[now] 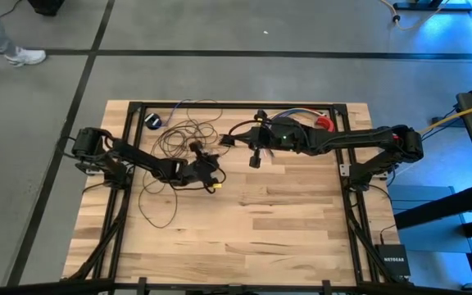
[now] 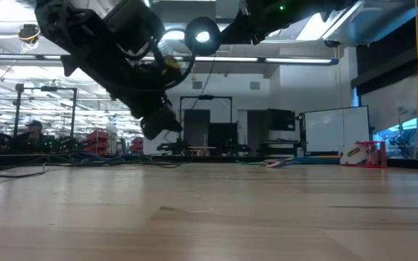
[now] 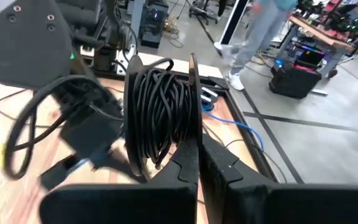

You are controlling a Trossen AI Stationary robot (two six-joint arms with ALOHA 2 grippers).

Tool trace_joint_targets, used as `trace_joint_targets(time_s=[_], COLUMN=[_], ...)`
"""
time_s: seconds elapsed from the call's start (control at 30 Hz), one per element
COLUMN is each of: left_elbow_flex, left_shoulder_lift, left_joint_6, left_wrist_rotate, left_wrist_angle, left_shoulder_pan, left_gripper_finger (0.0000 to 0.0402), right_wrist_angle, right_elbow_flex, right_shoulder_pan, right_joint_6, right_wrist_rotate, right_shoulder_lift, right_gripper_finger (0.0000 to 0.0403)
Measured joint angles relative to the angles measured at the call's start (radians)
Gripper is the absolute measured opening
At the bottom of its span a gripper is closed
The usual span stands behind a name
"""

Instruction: Coiling cords

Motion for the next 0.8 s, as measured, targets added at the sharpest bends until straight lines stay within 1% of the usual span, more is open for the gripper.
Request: trace_joint_targets(time_s=[0.1,0.2,0.37,0.53,0.67,0.8], left_elbow_flex=[0.000,-0.001,-0.001,-0.001,-0.001,-0.001], left_shoulder_lift=[-0.031,-0.098,-0.253,-0.444,-0.580,-0.666], left_joint_6=[-0.001,-0.007,-0.005,-0.012,-0.012,0.000], left_wrist_rotate=[-0.057,-0.069,-0.070,-0.070,-0.069,-0.066], left_wrist_angle=[-0.087,-0.152,-0.236,-0.324,-0.326,-0.291], left_shoulder_pan=[0.002,0.002,0.002,0.001,0.001,0.001], left_gripper_finger=[0.0006,0.0003,0.0005,0.0004,0.0002,0.0003], right_wrist_angle=[-0.033,-0.047,-0.076,-0.115,-0.121,-0.121], right_elbow_flex=[0.000,0.000,0.000,0.000,0.000,0.000], right_shoulder_pan=[0.000,0.000,0.000,0.000,0.000,0.000], right_joint_6=[0.000,-0.005,-0.037,-0.057,-0.060,-0.062], right_wrist_rotate=[-0.007,-0.007,-0.008,0.016,0.029,0.029], right_shoulder_lift=[0.000,0.000,0.000,-0.001,-0.001,-0.001], right_gripper_finger=[0.0002,0.0002,0.0002,0.0002,0.0002,0.0002])
